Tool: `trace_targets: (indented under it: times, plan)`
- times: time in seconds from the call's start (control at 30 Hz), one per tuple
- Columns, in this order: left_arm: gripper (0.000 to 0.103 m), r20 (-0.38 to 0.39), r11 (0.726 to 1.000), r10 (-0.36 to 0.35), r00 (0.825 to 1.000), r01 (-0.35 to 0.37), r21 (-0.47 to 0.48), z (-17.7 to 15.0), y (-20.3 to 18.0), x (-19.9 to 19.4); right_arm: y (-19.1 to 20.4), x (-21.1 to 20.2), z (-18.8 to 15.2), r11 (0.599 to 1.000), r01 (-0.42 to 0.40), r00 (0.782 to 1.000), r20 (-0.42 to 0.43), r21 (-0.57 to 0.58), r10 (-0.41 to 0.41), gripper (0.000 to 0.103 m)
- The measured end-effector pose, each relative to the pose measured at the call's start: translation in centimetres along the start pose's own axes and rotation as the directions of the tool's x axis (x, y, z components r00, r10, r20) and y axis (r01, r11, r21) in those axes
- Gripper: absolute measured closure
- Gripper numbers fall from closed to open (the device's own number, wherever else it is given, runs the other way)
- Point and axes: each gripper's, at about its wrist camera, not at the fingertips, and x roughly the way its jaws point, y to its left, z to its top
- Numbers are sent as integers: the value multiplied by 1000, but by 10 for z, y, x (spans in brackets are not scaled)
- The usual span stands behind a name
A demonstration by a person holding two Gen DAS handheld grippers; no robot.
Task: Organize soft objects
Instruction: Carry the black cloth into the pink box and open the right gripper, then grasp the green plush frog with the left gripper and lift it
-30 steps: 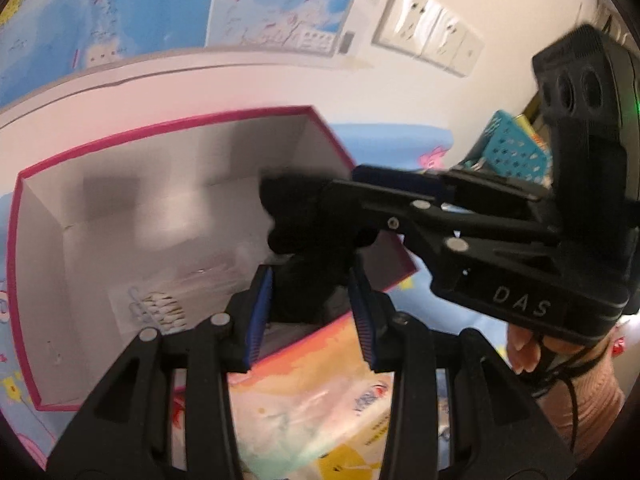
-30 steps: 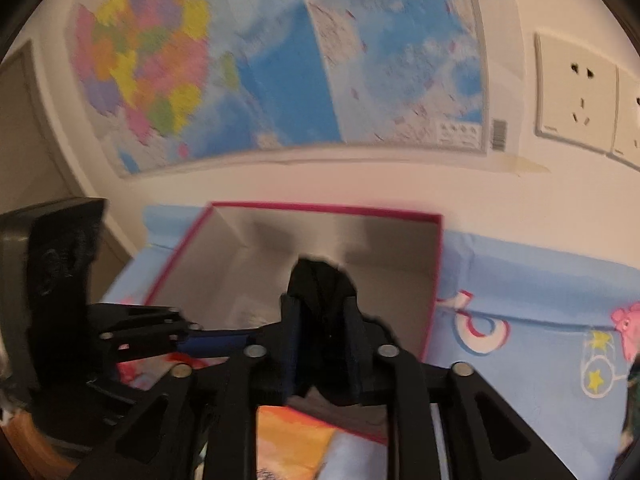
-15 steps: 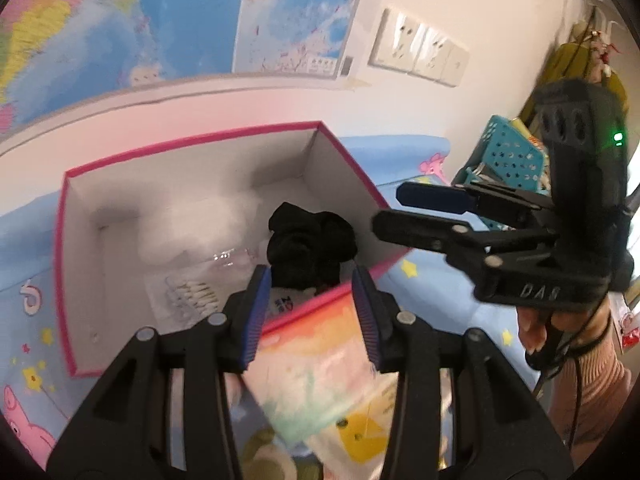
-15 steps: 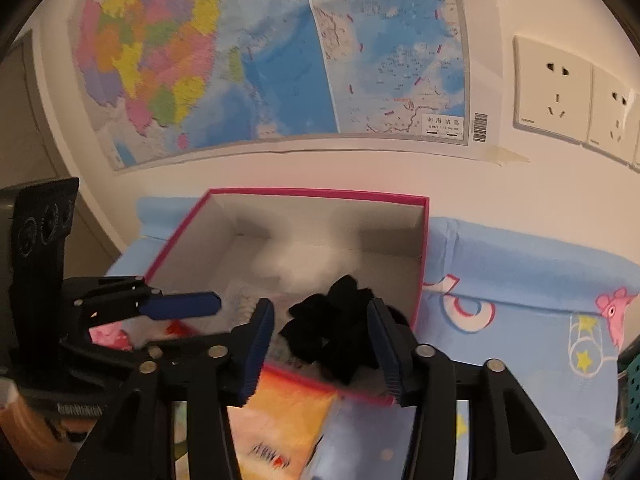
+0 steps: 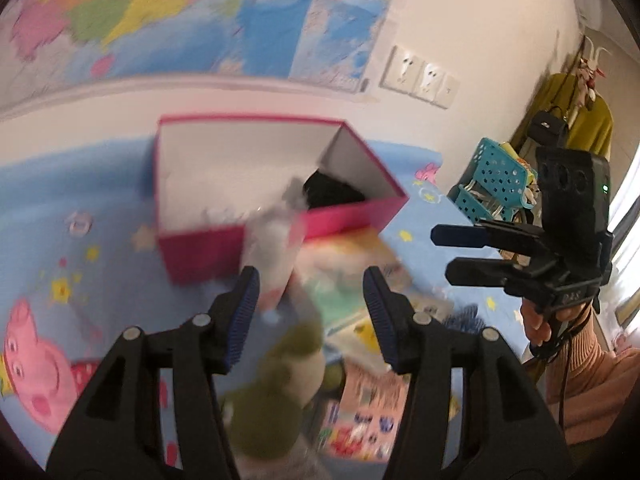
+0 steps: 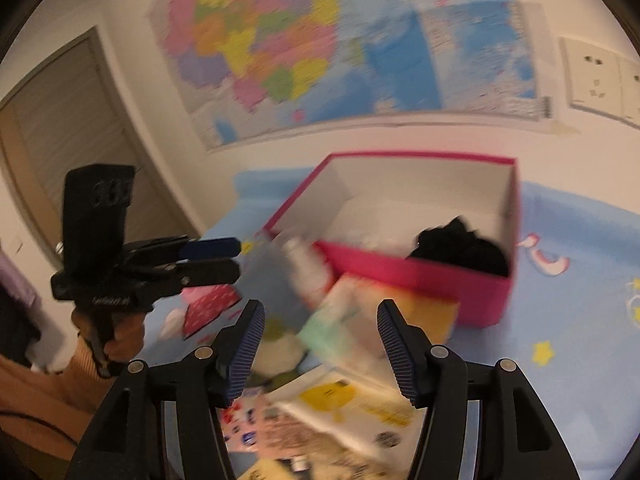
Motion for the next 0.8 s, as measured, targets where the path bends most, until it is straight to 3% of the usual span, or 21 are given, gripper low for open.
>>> trace_targets:
  times: [0.2,0.43,0.57,0.67,0.8]
  plan:
    - [47,-57,998,6,998,-10,-67,-44,18,-4,30,39,-17,998,-30,997,-71,-54,26,43]
    - [47,-103,992,31,994,-42,-115,-83,24,-2,42,78,-14,996,-44,992,-118,-80,35,43]
    - [47,-105,991,34,994,-47,-128,-94,25,-7,43,94,-8,995,-50,990,-132,-84,39,44]
    - [41,-114,989,48,992,-63,-132,-100,25,-7,47,104,-8,995,-48,988,-151,-92,34,48]
    - [41,-138,988,49,989,-69,-141,-106,27,-1,48,115,-10,994,-29,986,-165,-101,12,55]
